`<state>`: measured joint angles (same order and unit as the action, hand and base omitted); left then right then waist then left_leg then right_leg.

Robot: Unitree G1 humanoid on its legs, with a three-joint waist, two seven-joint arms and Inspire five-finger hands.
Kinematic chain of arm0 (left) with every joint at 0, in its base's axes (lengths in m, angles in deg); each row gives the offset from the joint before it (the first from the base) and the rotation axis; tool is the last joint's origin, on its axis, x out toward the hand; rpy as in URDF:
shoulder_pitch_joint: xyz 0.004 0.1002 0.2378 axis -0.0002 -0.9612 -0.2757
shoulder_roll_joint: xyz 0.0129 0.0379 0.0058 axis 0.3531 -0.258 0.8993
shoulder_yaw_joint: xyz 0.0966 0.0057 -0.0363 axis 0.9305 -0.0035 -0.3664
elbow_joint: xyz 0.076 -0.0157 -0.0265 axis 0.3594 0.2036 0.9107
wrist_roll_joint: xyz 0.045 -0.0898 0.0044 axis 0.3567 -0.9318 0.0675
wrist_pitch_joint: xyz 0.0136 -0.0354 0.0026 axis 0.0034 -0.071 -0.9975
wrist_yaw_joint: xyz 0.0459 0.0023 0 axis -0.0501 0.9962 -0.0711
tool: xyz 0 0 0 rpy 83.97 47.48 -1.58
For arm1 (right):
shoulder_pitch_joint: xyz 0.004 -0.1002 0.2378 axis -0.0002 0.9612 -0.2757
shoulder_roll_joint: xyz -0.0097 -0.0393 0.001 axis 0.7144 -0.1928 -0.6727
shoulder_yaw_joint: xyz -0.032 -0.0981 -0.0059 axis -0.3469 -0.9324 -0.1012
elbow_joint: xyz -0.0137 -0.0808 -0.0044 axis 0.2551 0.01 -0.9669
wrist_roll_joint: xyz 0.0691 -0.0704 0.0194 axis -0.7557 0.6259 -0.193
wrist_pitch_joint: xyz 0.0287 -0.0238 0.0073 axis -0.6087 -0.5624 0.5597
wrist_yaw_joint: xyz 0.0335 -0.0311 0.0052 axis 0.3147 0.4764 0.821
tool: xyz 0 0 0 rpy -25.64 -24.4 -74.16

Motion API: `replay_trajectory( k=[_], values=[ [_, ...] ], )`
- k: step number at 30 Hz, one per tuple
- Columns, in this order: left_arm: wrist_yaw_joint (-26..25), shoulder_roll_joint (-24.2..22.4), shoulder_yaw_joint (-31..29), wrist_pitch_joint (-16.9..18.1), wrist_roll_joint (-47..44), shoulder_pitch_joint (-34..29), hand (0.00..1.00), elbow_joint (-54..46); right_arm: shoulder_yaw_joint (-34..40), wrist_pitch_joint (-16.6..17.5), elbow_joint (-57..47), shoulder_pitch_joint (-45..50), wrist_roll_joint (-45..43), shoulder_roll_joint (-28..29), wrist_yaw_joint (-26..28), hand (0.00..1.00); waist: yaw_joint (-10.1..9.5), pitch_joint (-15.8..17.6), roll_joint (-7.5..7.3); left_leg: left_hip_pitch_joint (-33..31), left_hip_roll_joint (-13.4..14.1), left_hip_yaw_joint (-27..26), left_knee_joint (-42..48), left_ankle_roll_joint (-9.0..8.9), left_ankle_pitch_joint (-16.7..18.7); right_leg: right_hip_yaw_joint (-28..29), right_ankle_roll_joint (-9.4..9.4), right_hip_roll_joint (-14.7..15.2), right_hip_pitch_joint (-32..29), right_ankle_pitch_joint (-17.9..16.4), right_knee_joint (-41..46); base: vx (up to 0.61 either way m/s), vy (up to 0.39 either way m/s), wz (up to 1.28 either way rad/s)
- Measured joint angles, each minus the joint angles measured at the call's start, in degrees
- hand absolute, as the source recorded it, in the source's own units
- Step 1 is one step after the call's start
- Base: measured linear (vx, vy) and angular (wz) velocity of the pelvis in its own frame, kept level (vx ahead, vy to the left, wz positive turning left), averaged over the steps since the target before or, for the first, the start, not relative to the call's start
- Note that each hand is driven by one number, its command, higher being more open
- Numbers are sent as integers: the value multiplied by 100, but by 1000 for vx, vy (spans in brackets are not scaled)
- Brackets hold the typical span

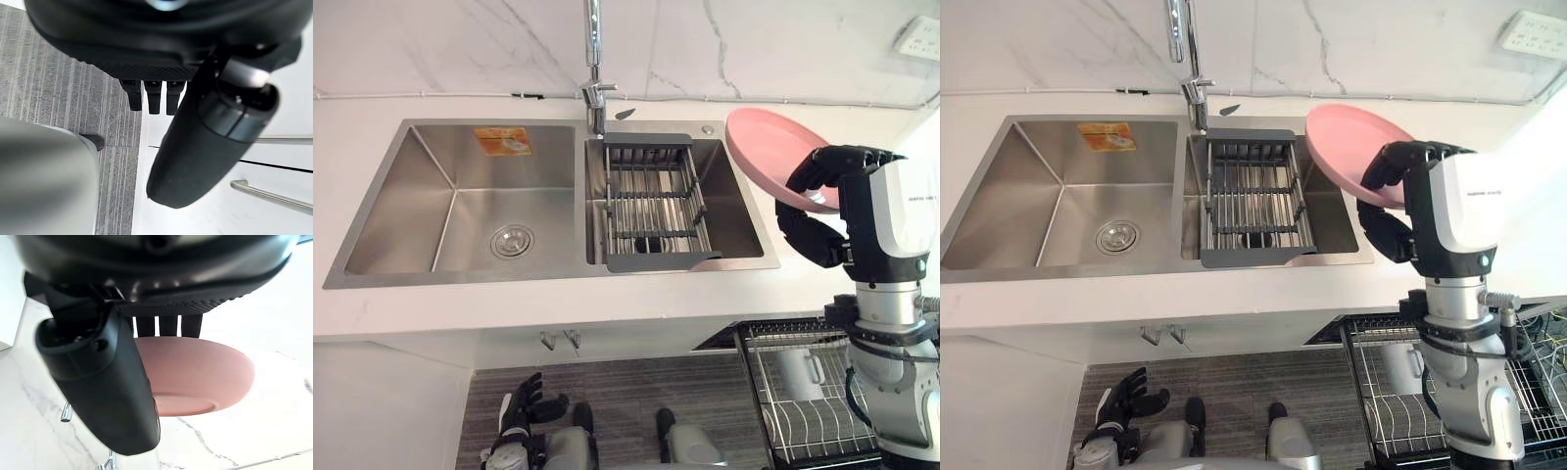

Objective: Walk over to the sink, pick up the cup, carry it to the dishwasher, place the cup inside the dishwasher, then close the dishwasher door

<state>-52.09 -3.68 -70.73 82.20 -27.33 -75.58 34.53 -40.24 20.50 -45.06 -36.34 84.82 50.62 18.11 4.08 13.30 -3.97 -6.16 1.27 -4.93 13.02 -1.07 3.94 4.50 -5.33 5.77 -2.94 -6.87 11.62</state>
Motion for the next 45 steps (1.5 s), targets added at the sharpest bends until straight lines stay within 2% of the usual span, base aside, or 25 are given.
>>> replay_trajectory(
  k=[3, 6, 7, 8, 9, 11, 13, 15, 16, 17, 21, 26, 30, 33, 36, 38, 45],
  values=[
    [10, -34, -9, 8, -1, -25, 90, 2, 119, -2, -64, 128, 1, 27, -52, 30, 9, -48, 86, -160, 95, -307, 393, -1, 237, 400, 24, -112, -243, 4, 122, -62, 42, -66],
    [0, -52, -156, 28, -4, -70, 90, -53, 209, -93, -94, 123, 14, 69, -103, 30, 4, -52, 101, -326, 214, -757, 746, 28, 520, 1194, -89, -290, -652, 212, 139, -52, 103, -132],
    [-9, -55, -237, 32, -2, -78, 90, -43, 209, -159, -90, 117, 16, 73, -117, 30, 13, -44, 108, -376, 263, -994, 888, 109, 612, 1468, -114, -340, -800, 289, 104, -54, 136, -149],
    [-21, -51, -251, 31, -2, -82, 90, -28, 212, -197, -84, 119, 15, 77, -129, 30, 73, -23, 135, -403, 317, -1058, 959, 150, 650, 1490, -98, -329, -832, 316, 74, -80, 161, -118],
    [-47, -48, -272, 31, -10, -90, 90, 12, 212, -304, -37, 120, 23, 101, -157, 30, 158, 9, 159, -396, 393, -1308, 1011, 209, 722, 1177, 128, -201, -919, 342, 73, -81, 155, -103],
    [-58, -2, -359, 25, -54, -87, 90, 79, 212, -427, 43, 176, 64, 107, -158, 30, 132, 36, 186, -325, 604, -1769, 1087, 290, 770, 204, 299, 25, -1180, 287, 825, -60, 109, -103],
    [-57, 98, -392, 10, -50, -89, 90, 152, 246, -419, 51, 294, 103, 106, -157, 30, 138, 36, 187, -239, 738, -1984, 1103, 264, 793, -377, 390, 52, -1056, -169, 1462, -19, -10, -62],
    [-49, 155, -402, 9, -35, -104, 90, 132, 337, -361, 84, 403, 149, 97, -157, 30, 126, 18, 153, -237, 772, -2057, 1194, 155, 872, -602, 327, 78, -828, -472, 1356, -32, -95, -43],
    [-39, 119, -395, -3, 1, -115, 90, 132, 462, -312, 300, 428, 245, 94, -156, 30, 159, 20, 247, -254, 869, -2024, 1287, 89, 936, -598, 189, -30, -732, -443, 1096, -39, -129, -36],
    [-10, 83, -388, 0, 8, -135, 90, 118, 556, -352, 469, 555, 272, 97, -156, 30, 155, -15, 311, -243, 889, -1944, 1275, 68, 926, -595, 217, -110, -691, -393, 996, -28, -119, -28],
    [13, 53, -391, 12, 8, -239, 90, -56, 889, -520, 848, 982, 273, 185, -126, 30, 173, -39, 350, -201, 952, -1910, 1107, -78, 828, -421, 292, -298, -735, -285, 877, 30, -87, -32],
    [7, 29, -393, -12, 6, -371, 90, -50, 1089, -549, 964, 1303, 133, 489, -108, 30, 279, -29, 391, -73, 783, -1528, 868, -111, 692, -239, 301, -360, -684, -219, 770, 53, -27, -22],
    [14, -71, -322, 22, 0, -361, 90, -111, 1062, -545, 1241, 1211, -127, 516, -108, 30, 265, 22, 471, -85, 650, -1368, 779, -82, 631, -238, 262, -278, -676, -177, 711, -24, 31, 5],
    [12, -93, -199, 52, -8, -340, 90, -197, 884, -556, 1539, 683, -350, 498, -109, 30, 158, 180, 603, -204, 519, -1270, 732, -72, 635, -85, 197, -255, -915, -124, 797, -87, 31, -16],
    [1, -87, -191, 95, -15, -295, 90, -336, 672, -572, 1772, 284, -471, 443, -109, 30, 128, 398, 616, -361, 440, -1293, 777, -14, 622, 10, 167, -205, -1155, -105, 947, -119, 33, -11],
    [-16, -92, -76, 104, -65, -210, 90, -337, 488, -592, 1944, 72, -625, 281, -109, 30, 94, 511, 680, -537, 430, -1295, 834, 19, 614, 26, 136, -175, -1329, -61, 978, -94, 19, -3],
    [-57, -142, 123, 132, -135, 103, 90, -587, -56, -734, 2928, -1037, -1158, -181, -113, 30, -106, 920, 755, -1046, 316, -1312, 886, 149, 515, 151, 58, -104, -1893, 78, 1047, -31, 14, -3]
  ],
)
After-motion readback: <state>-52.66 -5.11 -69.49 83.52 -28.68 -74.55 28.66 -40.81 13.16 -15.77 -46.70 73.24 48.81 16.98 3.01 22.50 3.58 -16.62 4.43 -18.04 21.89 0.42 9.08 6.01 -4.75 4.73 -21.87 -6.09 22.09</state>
